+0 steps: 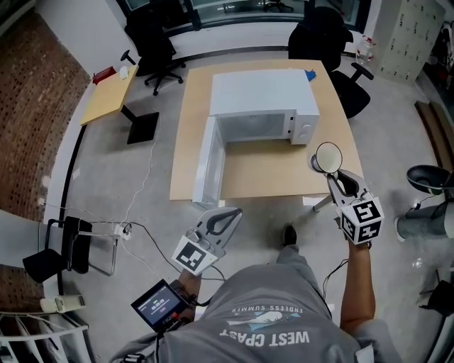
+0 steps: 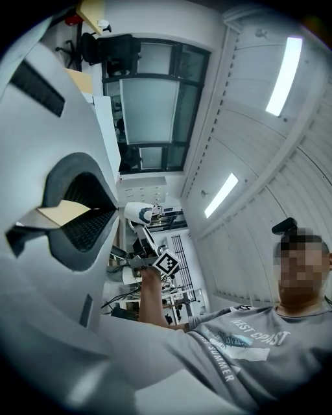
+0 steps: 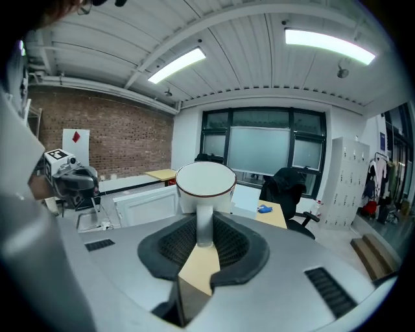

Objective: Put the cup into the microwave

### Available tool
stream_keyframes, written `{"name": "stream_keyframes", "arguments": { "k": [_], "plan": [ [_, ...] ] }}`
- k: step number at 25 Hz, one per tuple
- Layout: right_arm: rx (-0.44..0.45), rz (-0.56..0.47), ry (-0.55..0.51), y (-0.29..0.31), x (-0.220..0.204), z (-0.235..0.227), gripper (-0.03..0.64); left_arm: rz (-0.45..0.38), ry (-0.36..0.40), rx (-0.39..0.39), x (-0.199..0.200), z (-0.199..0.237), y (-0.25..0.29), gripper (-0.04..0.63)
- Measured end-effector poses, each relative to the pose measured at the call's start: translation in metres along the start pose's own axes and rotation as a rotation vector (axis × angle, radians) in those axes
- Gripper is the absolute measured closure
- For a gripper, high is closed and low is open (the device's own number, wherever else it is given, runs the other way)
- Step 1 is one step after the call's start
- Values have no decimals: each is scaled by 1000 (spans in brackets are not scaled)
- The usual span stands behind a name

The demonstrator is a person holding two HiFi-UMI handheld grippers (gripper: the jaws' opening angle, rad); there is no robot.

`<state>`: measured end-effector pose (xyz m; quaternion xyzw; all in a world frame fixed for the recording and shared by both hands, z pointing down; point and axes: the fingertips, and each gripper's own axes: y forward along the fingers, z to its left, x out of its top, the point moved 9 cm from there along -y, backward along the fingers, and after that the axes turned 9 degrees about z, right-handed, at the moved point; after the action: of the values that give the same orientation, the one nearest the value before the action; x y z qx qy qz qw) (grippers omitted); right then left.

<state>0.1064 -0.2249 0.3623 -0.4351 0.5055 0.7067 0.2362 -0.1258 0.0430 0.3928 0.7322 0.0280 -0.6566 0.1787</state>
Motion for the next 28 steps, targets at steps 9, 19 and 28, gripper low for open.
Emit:
{"name": "stream_keyframes", "arguments": {
  "k": [9,19,28],
  "plan": [
    [80,-21,-44,-36,17,78,540,-39,13,-12,-6,-2,-36,575],
    [122,-49,-86,-65,35,130,540,-76,8,-17,-14,-1,-60,575],
    [192,-82,-104,-78,49,161,540,-79,3,1,-15,0,-80,575]
  ]
}}
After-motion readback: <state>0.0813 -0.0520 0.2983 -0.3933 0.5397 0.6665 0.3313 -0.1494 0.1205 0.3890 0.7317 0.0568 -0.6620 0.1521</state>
